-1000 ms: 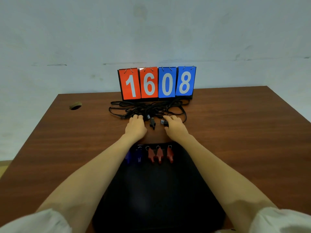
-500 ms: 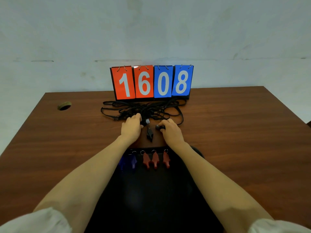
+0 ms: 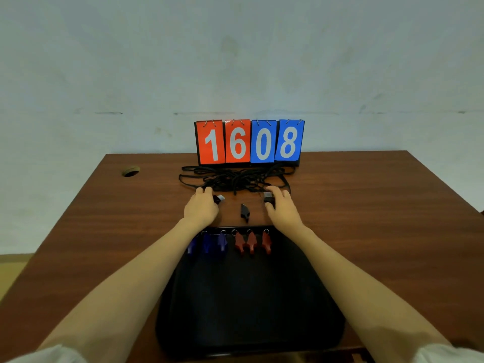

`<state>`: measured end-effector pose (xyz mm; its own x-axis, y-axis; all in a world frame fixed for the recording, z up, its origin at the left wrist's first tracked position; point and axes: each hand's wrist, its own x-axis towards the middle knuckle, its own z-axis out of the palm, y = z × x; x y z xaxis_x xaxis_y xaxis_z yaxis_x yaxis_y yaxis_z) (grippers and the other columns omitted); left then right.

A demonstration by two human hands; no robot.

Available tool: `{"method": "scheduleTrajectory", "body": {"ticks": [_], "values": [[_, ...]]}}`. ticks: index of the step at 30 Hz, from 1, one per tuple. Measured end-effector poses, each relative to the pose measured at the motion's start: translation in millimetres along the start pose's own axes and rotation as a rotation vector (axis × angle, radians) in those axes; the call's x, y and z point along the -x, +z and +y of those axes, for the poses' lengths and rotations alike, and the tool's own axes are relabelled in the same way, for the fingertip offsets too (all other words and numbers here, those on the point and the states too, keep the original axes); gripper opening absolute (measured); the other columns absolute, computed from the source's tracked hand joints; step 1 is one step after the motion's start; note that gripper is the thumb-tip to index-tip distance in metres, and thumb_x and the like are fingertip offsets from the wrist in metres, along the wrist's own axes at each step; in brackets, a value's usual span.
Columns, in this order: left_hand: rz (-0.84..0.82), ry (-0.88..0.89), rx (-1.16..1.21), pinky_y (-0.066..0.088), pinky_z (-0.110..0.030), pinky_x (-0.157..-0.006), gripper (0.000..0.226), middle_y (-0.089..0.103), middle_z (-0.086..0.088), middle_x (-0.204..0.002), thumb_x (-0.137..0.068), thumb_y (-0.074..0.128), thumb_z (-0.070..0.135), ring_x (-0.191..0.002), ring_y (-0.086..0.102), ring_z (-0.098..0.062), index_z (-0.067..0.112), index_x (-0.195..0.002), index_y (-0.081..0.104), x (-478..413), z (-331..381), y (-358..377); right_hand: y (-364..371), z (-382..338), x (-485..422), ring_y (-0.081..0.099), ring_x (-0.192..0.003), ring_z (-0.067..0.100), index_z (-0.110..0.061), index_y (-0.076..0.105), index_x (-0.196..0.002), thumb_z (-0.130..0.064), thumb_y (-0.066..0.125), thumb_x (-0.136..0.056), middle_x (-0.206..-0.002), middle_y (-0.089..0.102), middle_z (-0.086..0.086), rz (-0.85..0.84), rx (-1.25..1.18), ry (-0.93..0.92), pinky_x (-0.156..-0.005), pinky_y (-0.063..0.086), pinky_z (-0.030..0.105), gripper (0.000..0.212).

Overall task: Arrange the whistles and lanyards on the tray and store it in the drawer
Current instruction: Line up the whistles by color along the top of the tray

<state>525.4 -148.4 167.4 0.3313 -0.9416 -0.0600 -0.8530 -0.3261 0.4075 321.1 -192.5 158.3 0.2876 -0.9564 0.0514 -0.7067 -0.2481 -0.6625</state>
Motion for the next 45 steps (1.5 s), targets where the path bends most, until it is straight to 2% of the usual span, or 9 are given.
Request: {"method": "scheduleTrajectory", "body": {"ticks": [6,15,21,25,29,34,36,39,45], "values": [[-0.017,0.178,0.24,0.04,-0.03,-0.092,0.036,0.044,-0.01,-0.126,-0.093,0.054,0.018,-0.112,0.05,-0.026,0.011,-0.128,0.051,37,38,-12,-25,-9,39,0.051,-0.075,0.009,-0.015,0.046,-0.112,-0.016,0.06,-0.09,-0.087,0.054,-0.001,0.034,-0.243,0.02,-0.066,0.043,0.019,0.027],[-0.076,0.265,0.346,0.038,-0.022,-0.078,0.016,0.051,-0.007,-0.115,-0.09,0.057,0.014,-0.096,0.048,-0.014,0.012,-0.106,0.058,83,62,-8,-43,3,74,0.059,-0.092,0.015,-0.027,0.04,-0.136,-0.015,0.051,-0.095,-0.113,0.053,0.005,0.069,-0.279,0.08,-0.081,0.052,0.029,0.044],[-0.102,0.25,0.414,0.039,-0.016,-0.067,0.031,0.051,-0.003,-0.106,-0.091,0.057,0.016,-0.092,0.051,-0.012,0.012,-0.121,0.05,99,62,-2,-44,7,85,0.053,-0.077,0.003,-0.016,0.043,-0.117,-0.013,0.057,-0.092,-0.104,0.051,0.001,0.108,-0.351,0.14,-0.06,0.04,0.012,0.029],[-0.097,0.274,0.443,0.04,-0.016,-0.067,0.029,0.053,-0.003,-0.102,-0.093,0.055,0.018,-0.091,0.051,-0.013,0.014,-0.121,0.052,106,65,1,-40,13,89,0.053,-0.073,0.015,-0.014,0.042,-0.095,-0.019,0.068,-0.085,-0.09,0.053,0.001,0.116,-0.272,0.156,-0.06,0.043,0.021,0.029],[-0.116,0.289,0.458,0.043,-0.018,-0.072,0.022,0.059,-0.002,-0.105,-0.095,0.05,0.017,-0.091,0.056,-0.015,0.018,-0.115,0.058,109,64,6,-28,22,91,0.06,-0.063,0.016,-0.019,0.051,-0.095,-0.012,0.065,-0.087,-0.107,0.051,0.007,0.081,-0.162,0.139,-0.054,0.049,0.017,0.018],[-0.153,0.206,0.49,0.047,-0.022,-0.081,0.023,0.06,-0.005,-0.121,-0.094,0.054,0.017,-0.1,0.057,-0.015,0.016,-0.115,0.062,108,60,15,-17,29,94,0.057,-0.102,0.022,-0.016,0.062,-0.111,-0.017,0.065,-0.087,-0.125,0.048,0.01,0.059,-0.116,0.229,-0.09,0.045,0.029,0.024],[-0.176,0.176,0.494,0.043,-0.025,-0.09,0.029,0.056,-0.005,-0.128,-0.09,0.06,0.016,-0.115,0.053,-0.019,0.016,-0.119,0.06,108,60,17,-14,30,93,0.056,-0.111,0.025,-0.013,0.059,-0.123,-0.019,0.059,-0.091,-0.133,0.046,0.01,0.036,-0.097,0.247,-0.089,0.044,0.028,0.033],[-0.197,0.145,0.477,0.044,-0.033,-0.097,0.039,0.051,-0.005,-0.132,-0.083,0.069,0.018,-0.118,0.05,-0.023,0.019,-0.12,0.058,107,60,19,-8,34,92,0.064,-0.091,0.019,-0.012,0.053,-0.132,-0.017,0.045,-0.097,-0.137,0.05,0.011,-0.003,-0.065,0.218,-0.068,0.047,0.019,0.036],[-0.195,0.128,0.437,0.048,-0.036,-0.094,0.048,0.049,-0.006,-0.13,-0.076,0.075,0.017,-0.111,0.052,-0.023,0.02,-0.12,0.055,104,58,21,-2,41,98,0.057,-0.117,0.022,-0.016,0.057,-0.129,-0.019,0.051,-0.095,-0.132,0.059,0.004,0.016,0.094,0.159,-0.095,0.048,0.034,0.035]]}}
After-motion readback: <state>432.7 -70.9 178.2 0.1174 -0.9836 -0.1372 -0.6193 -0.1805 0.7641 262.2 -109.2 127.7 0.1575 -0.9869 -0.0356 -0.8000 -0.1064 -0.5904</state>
